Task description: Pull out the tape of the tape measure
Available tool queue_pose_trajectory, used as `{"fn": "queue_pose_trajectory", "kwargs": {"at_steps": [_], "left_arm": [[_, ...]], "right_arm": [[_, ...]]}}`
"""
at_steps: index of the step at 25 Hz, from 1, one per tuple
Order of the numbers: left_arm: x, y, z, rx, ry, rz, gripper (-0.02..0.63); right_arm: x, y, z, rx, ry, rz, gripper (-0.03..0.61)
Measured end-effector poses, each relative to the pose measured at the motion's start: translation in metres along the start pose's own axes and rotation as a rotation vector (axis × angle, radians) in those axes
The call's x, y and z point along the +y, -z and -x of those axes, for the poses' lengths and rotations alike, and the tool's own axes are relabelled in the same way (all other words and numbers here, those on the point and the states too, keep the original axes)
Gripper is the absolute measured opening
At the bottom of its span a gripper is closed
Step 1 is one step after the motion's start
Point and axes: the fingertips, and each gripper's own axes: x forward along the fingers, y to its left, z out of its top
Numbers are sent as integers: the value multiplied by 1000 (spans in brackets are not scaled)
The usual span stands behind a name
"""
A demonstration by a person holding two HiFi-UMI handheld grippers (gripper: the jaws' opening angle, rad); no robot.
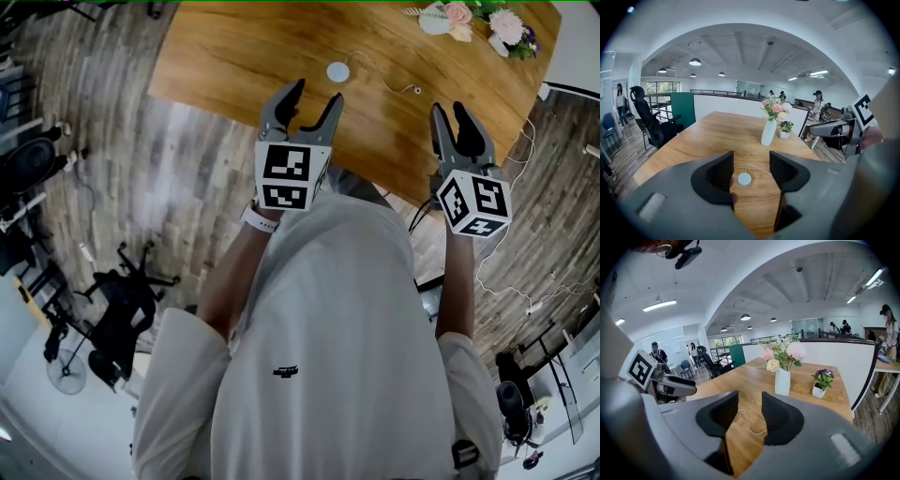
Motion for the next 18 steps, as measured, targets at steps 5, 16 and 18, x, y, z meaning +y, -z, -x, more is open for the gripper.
{"fn": "queue_pose_trajectory", "kwargs": {"at_steps": [5, 16, 18], "left_arm": [[-2, -17, 21, -39, -7, -12, 254], [-4, -38, 46, -87, -17, -49, 174], [-2, -40, 50, -88, -16, -51, 156]], "right_arm": [[8, -18, 19, -30, -7, 35, 160], [19, -48, 37, -84, -39, 84, 160], [22, -55, 41, -100, -42, 89, 160]]}}
